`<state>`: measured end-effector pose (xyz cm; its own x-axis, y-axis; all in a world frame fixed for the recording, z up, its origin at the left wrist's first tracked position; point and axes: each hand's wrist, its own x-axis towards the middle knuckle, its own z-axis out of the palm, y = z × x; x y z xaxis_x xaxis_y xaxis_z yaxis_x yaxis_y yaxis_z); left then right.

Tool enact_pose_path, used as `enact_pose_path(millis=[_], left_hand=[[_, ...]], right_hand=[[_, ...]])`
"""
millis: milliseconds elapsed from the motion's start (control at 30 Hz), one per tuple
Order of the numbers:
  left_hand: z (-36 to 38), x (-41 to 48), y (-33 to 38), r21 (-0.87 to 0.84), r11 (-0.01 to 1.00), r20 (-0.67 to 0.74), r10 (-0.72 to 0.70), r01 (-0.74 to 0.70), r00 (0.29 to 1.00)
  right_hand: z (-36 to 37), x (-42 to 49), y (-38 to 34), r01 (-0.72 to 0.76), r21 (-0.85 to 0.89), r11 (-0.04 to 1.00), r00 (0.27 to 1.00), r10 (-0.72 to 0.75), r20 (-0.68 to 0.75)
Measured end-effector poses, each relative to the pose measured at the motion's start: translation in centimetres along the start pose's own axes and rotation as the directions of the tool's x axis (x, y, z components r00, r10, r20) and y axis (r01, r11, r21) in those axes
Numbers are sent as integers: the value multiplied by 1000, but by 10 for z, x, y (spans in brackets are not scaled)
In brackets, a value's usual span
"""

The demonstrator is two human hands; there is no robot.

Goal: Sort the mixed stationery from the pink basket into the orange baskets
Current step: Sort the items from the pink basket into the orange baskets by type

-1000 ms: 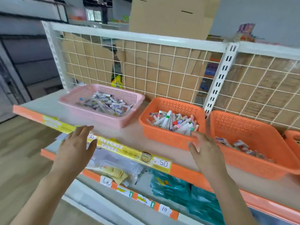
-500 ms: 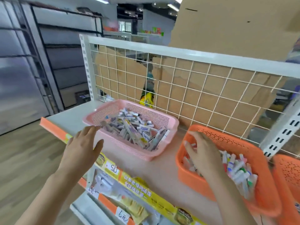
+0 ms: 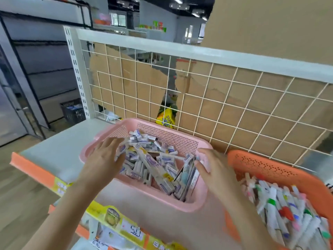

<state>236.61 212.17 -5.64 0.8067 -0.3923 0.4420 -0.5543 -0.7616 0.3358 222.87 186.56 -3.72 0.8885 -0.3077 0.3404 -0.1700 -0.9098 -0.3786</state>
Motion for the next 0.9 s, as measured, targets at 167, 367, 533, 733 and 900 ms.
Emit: enact_pose_path(millis=[167,367,533,733,900], left_hand=[[15,55,-28,-45,993,176,115,-108,978],[39,102,-47,-57,960,436,271,-274,858],[63,126,-50,22,893,580,355,-450,733],[88,141,-54,90,856,552,383,-510,741],[93,140,-58,94,902,462,336,-422,821]], right_hand=[[24,26,-21,-62,3,998,994,62,94],[54,65,-35,-124,-31,992,952,128,280],[77,84,-43,-103,-145,984,864,160,477],[90,81,-40,-75,-224,972,842,182,509],[93,77,-39,-63,-312,948,870,205,449]])
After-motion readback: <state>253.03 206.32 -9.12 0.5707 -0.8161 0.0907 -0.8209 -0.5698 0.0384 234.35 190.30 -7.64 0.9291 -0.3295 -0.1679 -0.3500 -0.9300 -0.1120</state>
